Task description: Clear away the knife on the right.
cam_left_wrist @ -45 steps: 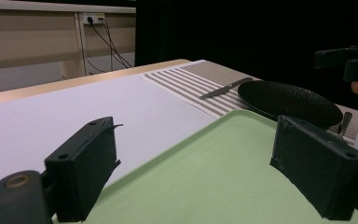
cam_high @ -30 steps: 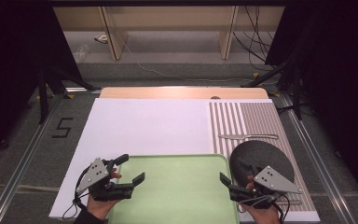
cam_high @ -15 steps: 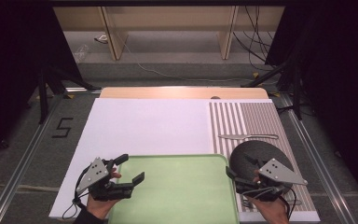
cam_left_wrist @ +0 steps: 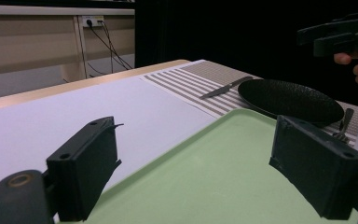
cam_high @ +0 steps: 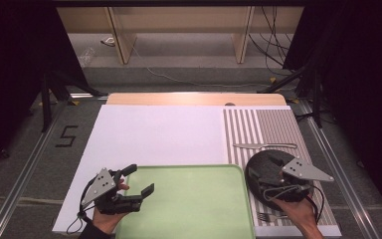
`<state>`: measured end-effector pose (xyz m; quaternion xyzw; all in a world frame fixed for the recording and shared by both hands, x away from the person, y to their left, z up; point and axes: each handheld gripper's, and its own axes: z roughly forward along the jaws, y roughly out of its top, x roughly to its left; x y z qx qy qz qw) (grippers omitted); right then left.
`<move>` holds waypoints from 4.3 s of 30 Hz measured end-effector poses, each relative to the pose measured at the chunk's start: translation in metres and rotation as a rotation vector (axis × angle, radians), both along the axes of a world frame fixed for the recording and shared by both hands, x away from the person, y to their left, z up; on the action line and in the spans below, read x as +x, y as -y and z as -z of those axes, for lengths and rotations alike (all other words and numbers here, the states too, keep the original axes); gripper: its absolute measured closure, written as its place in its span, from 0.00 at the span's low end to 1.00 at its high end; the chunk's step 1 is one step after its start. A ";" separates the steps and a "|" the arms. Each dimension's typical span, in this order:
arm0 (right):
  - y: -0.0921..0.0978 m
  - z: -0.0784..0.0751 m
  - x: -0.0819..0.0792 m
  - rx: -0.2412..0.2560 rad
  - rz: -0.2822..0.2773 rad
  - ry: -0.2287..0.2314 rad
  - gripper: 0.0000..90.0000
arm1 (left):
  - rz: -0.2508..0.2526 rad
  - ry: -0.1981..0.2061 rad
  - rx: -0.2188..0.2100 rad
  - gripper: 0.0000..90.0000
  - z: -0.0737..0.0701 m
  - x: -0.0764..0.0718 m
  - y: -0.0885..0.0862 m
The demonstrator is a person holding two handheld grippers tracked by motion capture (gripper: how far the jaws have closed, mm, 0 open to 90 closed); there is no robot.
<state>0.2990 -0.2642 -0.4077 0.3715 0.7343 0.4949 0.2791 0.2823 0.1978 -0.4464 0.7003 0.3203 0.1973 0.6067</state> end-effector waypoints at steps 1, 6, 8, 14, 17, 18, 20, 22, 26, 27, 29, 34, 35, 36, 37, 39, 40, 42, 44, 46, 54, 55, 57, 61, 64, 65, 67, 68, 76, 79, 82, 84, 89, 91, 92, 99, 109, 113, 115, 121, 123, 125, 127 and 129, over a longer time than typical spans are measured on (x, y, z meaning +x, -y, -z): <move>0.002 -0.002 0.005 -0.017 -0.001 -0.011 0.26 | 0.000 0.000 0.000 0.15 0.000 0.000 0.000; 0.008 -0.006 0.016 -0.041 0.007 -0.040 0.26 | -0.001 0.002 0.000 0.16 0.000 0.000 0.000; 0.012 -0.008 0.022 -0.059 0.010 -0.064 0.26 | -0.001 0.002 0.001 0.16 0.000 0.000 0.000; 0.024 -0.011 0.041 -0.130 0.018 -0.117 0.26 | -0.002 0.003 -0.001 0.16 0.000 0.000 0.000; 0.030 -0.012 0.056 -0.176 0.024 -0.160 0.26 | 0.000 0.006 0.001 0.16 0.000 0.000 0.000; 0.030 -0.012 0.056 -0.176 0.024 -0.160 0.26 | -0.001 0.006 0.001 0.16 0.000 0.000 0.000; 0.032 -0.012 0.062 -0.200 0.030 -0.176 0.27 | -0.003 0.005 -0.004 0.16 0.000 0.000 0.000; 0.033 -0.013 0.068 -0.221 0.035 -0.198 0.27 | -0.004 0.003 -0.006 0.16 0.000 0.000 0.000; 0.038 -0.016 0.082 -0.254 0.037 -0.236 0.27 | -0.003 0.004 -0.004 0.16 0.000 0.000 0.000; 0.040 -0.016 0.090 -0.278 0.035 -0.263 0.27 | -0.002 0.005 -0.003 0.16 0.000 0.000 0.000; 0.043 -0.016 0.097 -0.297 0.040 -0.280 0.28 | -0.002 0.004 -0.006 0.16 0.000 0.000 0.000; 0.048 -0.014 0.114 -0.330 0.044 -0.328 0.28 | 0.000 0.003 -0.007 0.16 0.000 0.000 0.000; 0.050 -0.012 0.121 -0.349 0.041 -0.354 0.28 | 0.000 0.003 -0.009 0.16 0.000 0.000 0.000; 0.050 -0.012 0.121 -0.349 0.041 -0.354 0.28 | 0.001 0.004 -0.010 0.16 0.000 0.000 0.000; 0.051 -0.012 0.125 -0.362 0.041 -0.365 0.28 | 0.000 0.005 -0.010 0.16 0.000 0.000 0.000; 0.052 -0.009 0.134 -0.393 0.044 -0.387 0.28 | 0.000 0.004 -0.009 0.16 0.000 0.000 0.000; 0.052 -0.009 0.134 -0.393 0.044 -0.387 0.28 | 0.000 0.003 -0.012 0.16 0.000 0.000 0.000; 0.052 -0.006 0.145 -0.409 0.044 -0.413 0.29 | 0.001 0.006 -0.013 0.16 0.000 0.000 0.000; 0.052 -0.004 0.148 -0.412 0.042 -0.424 0.29 | 0.004 0.008 -0.007 0.16 -0.001 0.000 0.001; 0.054 0.000 0.157 -0.431 0.043 -0.447 0.29 | 0.004 0.009 -0.011 0.16 -0.001 0.000 0.001; 0.058 0.011 0.183 -0.498 0.068 -0.533 0.30 | -0.003 0.007 -0.018 0.16 0.000 0.000 -0.001; 0.060 0.012 0.185 -0.506 0.066 -0.541 0.30 | -0.002 0.008 -0.018 0.16 -0.001 0.000 -0.001; 0.062 0.013 0.192 -0.517 0.074 -0.560 0.31 | -0.002 0.008 -0.019 0.16 -0.001 0.001 -0.001; 0.062 0.016 0.199 -0.528 0.075 -0.584 0.31 | 0.000 0.005 -0.019 0.16 0.000 0.001 0.000; 0.061 0.020 0.203 -0.548 0.076 -0.608 0.32 | -0.001 0.008 -0.018 0.16 0.000 0.001 -0.001; 0.061 0.023 0.206 -0.552 0.074 -0.613 0.32 | -0.001 0.009 -0.021 0.16 -0.001 0.001 -0.001; 0.062 0.024 0.207 -0.560 0.071 -0.619 0.32 | -0.001 0.008 -0.023 0.16 -0.001 0.001 -0.001; 0.062 0.025 0.208 -0.562 0.073 -0.627 0.32 | -0.001 0.009 -0.023 0.16 -0.001 0.001 -0.001; 0.059 0.030 0.214 -0.596 0.067 -0.663 0.33 | 0.000 0.011 -0.022 0.16 -0.001 0.001 -0.001; 0.060 0.033 0.217 -0.608 0.068 -0.681 0.34 | -0.001 0.008 -0.024 0.16 -0.001 0.001 -0.001; 0.061 0.035 0.219 -0.614 0.074 -0.695 0.34 | -0.002 0.012 -0.026 0.16 -0.001 0.001 -0.002; 0.061 0.035 0.220 -0.621 0.065 -0.702 0.34 | -0.002 0.014 -0.025 0.16 -0.001 0.001 -0.002; 0.061 0.036 0.222 -0.648 0.061 -0.713 0.35 | -0.003 0.014 -0.026 0.16 -0.001 0.001 -0.002; 0.062 0.036 0.223 -0.645 0.061 -0.715 0.36 | -0.007 0.015 -0.027 0.16 -0.002 0.001 -0.002; 0.062 0.037 0.224 -0.647 0.058 -0.720 0.36 | -0.008 0.015 -0.029 0.16 -0.002 0.001 -0.002; 0.062 0.038 0.225 -0.674 0.058 -0.721 0.38 | -0.006 0.017 -0.026 0.16 -0.002 0.001 -0.002; 0.061 0.044 0.229 -0.720 0.040 -0.746 0.41 | -0.012 0.017 -0.032 0.17 -0.002 0.001 -0.003; 0.061 0.047 0.230 -0.734 0.027 -0.760 0.42 | -0.012 0.017 -0.035 0.17 -0.002 0.002 -0.003; 0.060 0.047 0.230 -0.743 0.025 -0.762 0.43 | -0.012 0.016 -0.033 0.17 -0.002 0.002 -0.003; 0.059 0.049 0.230 -0.768 0.010 -0.781 0.48 | -0.014 0.016 -0.035 0.17 -0.002 0.002 -0.003; 0.058 0.049 0.230 -0.769 0.006 -0.780 0.49 | -0.016 0.015 -0.037 0.17 -0.002 0.002 -0.003; 0.057 0.049 0.230 -0.780 -0.001 -0.779 0.51 | -0.014 0.014 -0.035 0.17 -0.002 0.002 -0.003; 0.057 0.049 0.230 -0.784 -0.013 -0.773 0.53 | -0.013 0.014 -0.035 0.17 -0.002 0.002 -0.003; 0.056 0.048 0.230 -0.788 -0.023 -0.779 0.55 | -0.012 0.014 -0.035 0.17 -0.002 0.002 -0.003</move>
